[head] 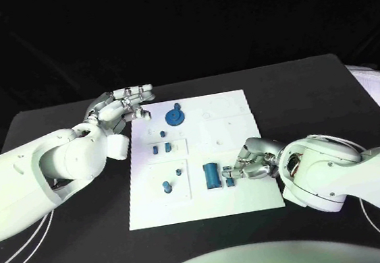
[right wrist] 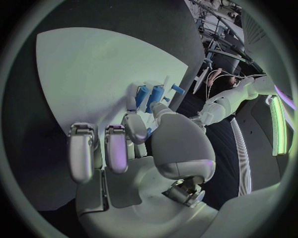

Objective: Assemble the parts on the task board

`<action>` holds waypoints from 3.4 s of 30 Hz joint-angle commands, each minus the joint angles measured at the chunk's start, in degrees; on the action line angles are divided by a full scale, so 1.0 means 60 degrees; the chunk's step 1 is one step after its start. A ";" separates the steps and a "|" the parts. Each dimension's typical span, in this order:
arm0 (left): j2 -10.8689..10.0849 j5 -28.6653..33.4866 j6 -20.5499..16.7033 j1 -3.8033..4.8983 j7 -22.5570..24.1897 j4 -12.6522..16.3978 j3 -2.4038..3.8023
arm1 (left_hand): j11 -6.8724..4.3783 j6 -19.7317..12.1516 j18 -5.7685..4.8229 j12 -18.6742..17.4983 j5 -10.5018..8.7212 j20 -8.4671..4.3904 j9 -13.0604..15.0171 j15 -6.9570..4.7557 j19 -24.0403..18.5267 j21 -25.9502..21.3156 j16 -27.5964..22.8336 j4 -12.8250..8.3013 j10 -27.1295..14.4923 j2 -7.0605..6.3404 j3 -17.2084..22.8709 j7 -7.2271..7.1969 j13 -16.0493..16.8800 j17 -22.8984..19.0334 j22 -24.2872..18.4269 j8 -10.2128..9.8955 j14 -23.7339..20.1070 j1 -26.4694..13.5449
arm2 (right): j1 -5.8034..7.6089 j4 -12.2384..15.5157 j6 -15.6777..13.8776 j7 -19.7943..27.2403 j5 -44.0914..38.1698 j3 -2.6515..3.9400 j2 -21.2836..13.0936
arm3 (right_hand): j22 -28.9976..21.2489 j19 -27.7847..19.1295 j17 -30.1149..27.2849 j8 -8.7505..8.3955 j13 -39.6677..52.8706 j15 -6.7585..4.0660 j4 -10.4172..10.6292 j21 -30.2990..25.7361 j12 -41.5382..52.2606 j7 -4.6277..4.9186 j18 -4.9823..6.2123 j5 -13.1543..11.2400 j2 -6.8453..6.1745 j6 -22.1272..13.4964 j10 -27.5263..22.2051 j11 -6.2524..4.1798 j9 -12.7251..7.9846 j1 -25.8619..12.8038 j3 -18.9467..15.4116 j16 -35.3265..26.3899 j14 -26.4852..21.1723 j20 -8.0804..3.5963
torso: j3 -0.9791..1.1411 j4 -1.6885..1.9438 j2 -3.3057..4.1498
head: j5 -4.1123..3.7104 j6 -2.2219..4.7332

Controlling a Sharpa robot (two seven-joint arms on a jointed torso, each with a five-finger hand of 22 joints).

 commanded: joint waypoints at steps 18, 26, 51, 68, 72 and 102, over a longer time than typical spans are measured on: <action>-0.0005 -0.0015 0.0192 0.0004 0.0002 0.0002 0.0005 | -0.0009 -0.0046 0.0183 0.0046 0.0063 0.0032 0.0012 0.0018 -0.0009 -0.0056 0.0045 -0.0015 -0.0082 0.0067 -0.0066 0.0005 0.0010 -0.0008 -0.0003 0.0040 -0.0079 0.0032 | -0.0009 0.0262 0.0611 0.0519 -0.0623 0.0004 -0.0391 | 0.0726 0.0230 0.0756 0.0061 0.0078 -0.0053 -0.0472 0.0018 -0.0103 -0.0012 -0.0108 -0.1365 -0.0227 -0.0047 0.0010 0.0004 0.0123 0.1079 -0.1117 0.0011 0.0694 -0.0051 | 0.0017 -0.0029 -0.0001 | -0.0003 0.0036; 0.0016 -0.0015 0.0208 0.0004 -0.0011 -0.0017 0.0004 | -0.0009 -0.0046 0.0183 0.0046 0.0063 0.0032 0.0012 0.0018 -0.0009 -0.0056 0.0045 -0.0015 -0.0082 0.0067 -0.0066 0.0005 0.0010 -0.0008 -0.0003 0.0040 -0.0079 0.0032 | -0.0010 0.0194 0.0842 0.0508 -0.0778 0.0005 -0.0415 | 0.0732 0.0228 0.0748 0.0057 0.0086 -0.0043 -0.0756 0.0015 -0.0148 0.0004 -0.0109 -0.1712 -0.0014 -0.0062 -0.0006 0.0011 0.0142 0.1560 -0.1192 0.0000 0.0692 -0.0041 | 0.0007 -0.0004 -0.0007 | -0.0042 0.0043; 0.0030 -0.0015 0.0217 0.0003 -0.0020 -0.0012 0.0004 | -0.0005 -0.0062 0.0182 0.0064 0.0065 0.0035 0.0011 0.0022 -0.0021 -0.0064 0.0043 -0.0017 -0.0104 0.0073 -0.0072 0.0008 0.0009 -0.0017 -0.0004 0.0054 -0.0096 0.0030 | -0.0021 -0.0557 0.0933 0.0338 -0.0957 0.0006 0.0073 | 0.0796 0.0256 0.0803 0.0062 0.0145 -0.0046 -0.0795 0.0046 -0.0093 -0.0007 -0.0122 -0.1673 0.0332 -0.0043 0.0032 0.0002 0.0156 0.1677 -0.1264 0.0029 0.0705 -0.0040 | 0.0005 0.0017 -0.0002 | -0.0015 0.0003; 0.0082 -0.0015 0.0214 0.0000 -0.0004 -0.0079 -0.0006 | -0.0005 -0.0062 0.0182 0.0064 0.0065 0.0035 0.0011 0.0022 -0.0021 -0.0064 0.0043 -0.0017 -0.0104 0.0073 -0.0072 0.0008 0.0009 -0.0017 -0.0004 0.0054 -0.0096 0.0030 | 0.0359 -0.0304 -0.0448 0.1673 0.0598 0.0128 -0.0414 | 0.0694 0.0200 0.0604 -0.0252 0.0023 0.0067 -0.0795 -0.0020 -0.0393 0.0193 -0.0101 -0.1318 0.0309 -0.0583 -0.0126 0.0161 0.0045 0.1649 -0.1662 -0.0096 0.0664 0.0035 | -0.0018 -0.0001 -0.0041 | -0.0083 0.0093; 0.0139 0.0000 0.0200 -0.0019 0.0047 -0.0131 -0.0019 | -0.0002 -0.0073 0.0181 0.0085 0.0065 0.0038 0.0011 0.0026 -0.0030 -0.0069 0.0045 -0.0012 -0.0119 0.0078 -0.0082 0.0011 0.0010 -0.0025 -0.0004 0.0070 -0.0109 0.0020 | 0.0599 -0.0440 -0.0744 0.2292 0.1542 0.0140 -0.0488 | 0.0682 0.0192 0.0602 -0.0316 0.0027 0.0105 -0.0846 -0.0028 -0.0404 0.0240 -0.0098 -0.1285 0.0357 -0.0688 -0.0149 0.0201 0.0024 0.1743 -0.1697 -0.0098 0.0665 0.0074 | -0.0030 -0.0002 -0.0104 | -0.0102 0.0127; 0.0288 0.0103 0.0174 -0.0264 0.0145 -0.0283 -0.0060 | -0.0003 -0.0071 0.0180 0.0118 0.0062 0.0043 0.0014 0.0030 -0.0039 -0.0076 0.0049 0.0002 -0.0118 0.0085 -0.0099 0.0009 0.0014 -0.0032 -0.0005 0.0095 -0.0119 -0.0005 | 0.0191 -0.0680 0.0444 0.1409 -0.2757 0.0060 0.0871 | 0.0783 0.0238 0.0688 0.2235 0.0919 -0.0163 -0.2143 -0.0006 0.1053 -0.0194 -0.0110 -0.2589 0.0380 -0.0907 0.0228 -0.0161 0.1987 0.2723 -0.1972 -0.0079 0.0686 -0.0168 | -0.0006 0.0078 -0.0271 | -0.0059 0.0030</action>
